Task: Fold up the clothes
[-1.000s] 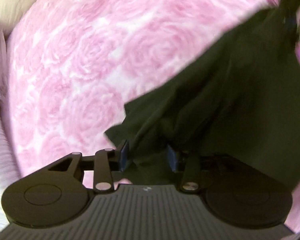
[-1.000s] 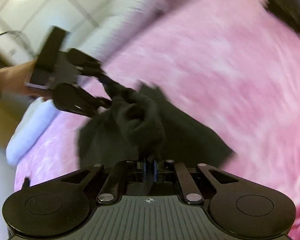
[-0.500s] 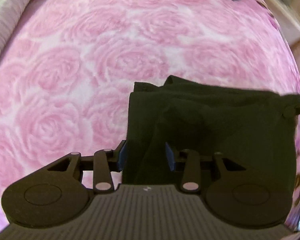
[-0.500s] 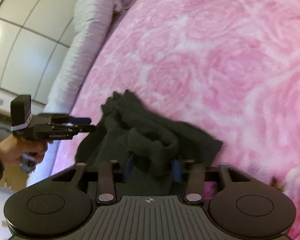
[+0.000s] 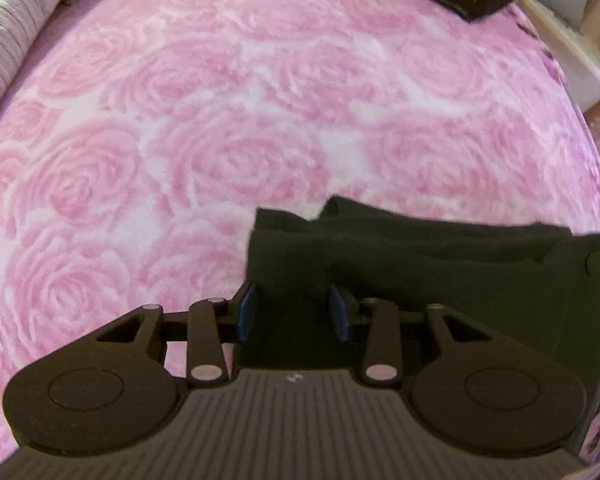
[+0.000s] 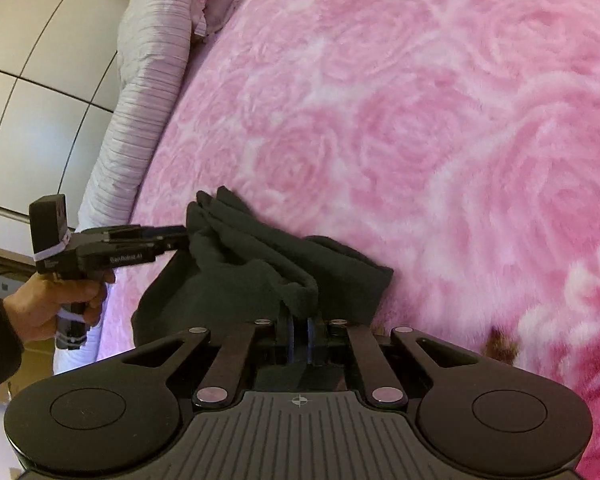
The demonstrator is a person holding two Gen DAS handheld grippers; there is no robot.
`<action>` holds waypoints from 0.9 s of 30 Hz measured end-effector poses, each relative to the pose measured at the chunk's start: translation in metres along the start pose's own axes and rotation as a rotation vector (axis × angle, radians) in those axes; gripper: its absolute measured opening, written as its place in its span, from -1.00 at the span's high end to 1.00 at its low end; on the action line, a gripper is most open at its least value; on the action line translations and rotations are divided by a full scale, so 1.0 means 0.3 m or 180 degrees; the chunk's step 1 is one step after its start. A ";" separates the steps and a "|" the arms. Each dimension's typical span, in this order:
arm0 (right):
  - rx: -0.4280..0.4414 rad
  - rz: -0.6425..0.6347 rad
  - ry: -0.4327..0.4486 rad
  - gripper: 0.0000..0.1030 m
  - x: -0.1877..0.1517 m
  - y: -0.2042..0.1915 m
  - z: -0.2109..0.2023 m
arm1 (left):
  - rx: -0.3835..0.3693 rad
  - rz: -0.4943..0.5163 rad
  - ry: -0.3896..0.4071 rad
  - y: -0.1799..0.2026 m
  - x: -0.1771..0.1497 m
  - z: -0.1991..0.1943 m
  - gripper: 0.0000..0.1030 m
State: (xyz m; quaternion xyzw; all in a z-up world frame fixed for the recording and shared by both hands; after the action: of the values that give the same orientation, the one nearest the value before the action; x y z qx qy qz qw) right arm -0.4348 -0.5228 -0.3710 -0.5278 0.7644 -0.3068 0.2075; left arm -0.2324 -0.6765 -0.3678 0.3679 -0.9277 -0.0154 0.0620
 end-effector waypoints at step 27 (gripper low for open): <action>-0.0318 -0.0078 -0.0091 0.75 0.040 0.072 -0.068 | -0.0011 -0.0311 0.0098 -0.070 0.020 -0.036 0.56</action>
State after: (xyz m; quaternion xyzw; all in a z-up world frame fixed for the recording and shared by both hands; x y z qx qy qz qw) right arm -0.4668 -0.5235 -0.3710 -0.5511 0.7692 -0.2632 0.1880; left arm -0.2211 -0.6957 -0.3579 0.4128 -0.9075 -0.0143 0.0761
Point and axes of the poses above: each gripper's, at about its wrist camera, not at the fingertips, and z roughly the way its jaws point, y to its right, x to its top, the point moved 7 cm from there along z, roughly the way its jaws point, and after that the axes turned 15 degrees about -y, right-handed, at the moved point
